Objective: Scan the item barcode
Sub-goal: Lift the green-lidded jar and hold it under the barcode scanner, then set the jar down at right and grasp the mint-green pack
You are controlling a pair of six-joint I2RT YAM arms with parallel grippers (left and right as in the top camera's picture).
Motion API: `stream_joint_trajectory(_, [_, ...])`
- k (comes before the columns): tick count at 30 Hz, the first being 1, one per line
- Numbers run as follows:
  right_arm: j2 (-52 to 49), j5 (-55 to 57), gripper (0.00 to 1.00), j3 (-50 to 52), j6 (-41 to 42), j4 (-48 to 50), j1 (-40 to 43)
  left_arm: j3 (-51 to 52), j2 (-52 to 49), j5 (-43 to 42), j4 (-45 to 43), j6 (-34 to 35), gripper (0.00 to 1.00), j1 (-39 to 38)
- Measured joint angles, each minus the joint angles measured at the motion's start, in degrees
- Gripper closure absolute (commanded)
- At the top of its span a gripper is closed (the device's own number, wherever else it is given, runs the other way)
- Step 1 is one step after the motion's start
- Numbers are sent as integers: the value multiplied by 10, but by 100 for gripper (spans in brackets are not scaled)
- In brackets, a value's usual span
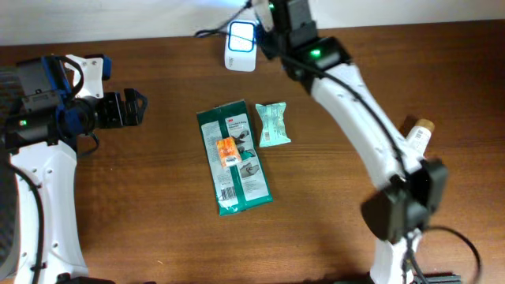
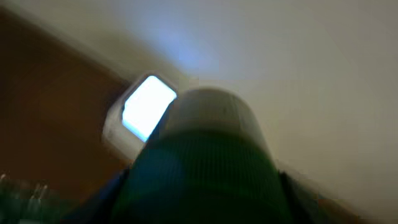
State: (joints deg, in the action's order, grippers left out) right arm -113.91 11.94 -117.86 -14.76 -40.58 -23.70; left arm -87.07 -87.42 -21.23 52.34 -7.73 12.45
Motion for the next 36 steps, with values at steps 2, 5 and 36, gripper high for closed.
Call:
stream_joint_trajectory(2, [30, -25, 53, -3, 37, -184, 10, 0, 0, 0, -1, 0, 1, 0])
stream_joint_trajectory(5, [11, -122, 53, 36, 55, -344, 76, 0, 1, 0, -1, 0, 1, 0])
stream_joint_trajectory(36, [-145, -338, 96, 20, 291, -97, 11, 0, 1, 0, 0, 0, 1, 0])
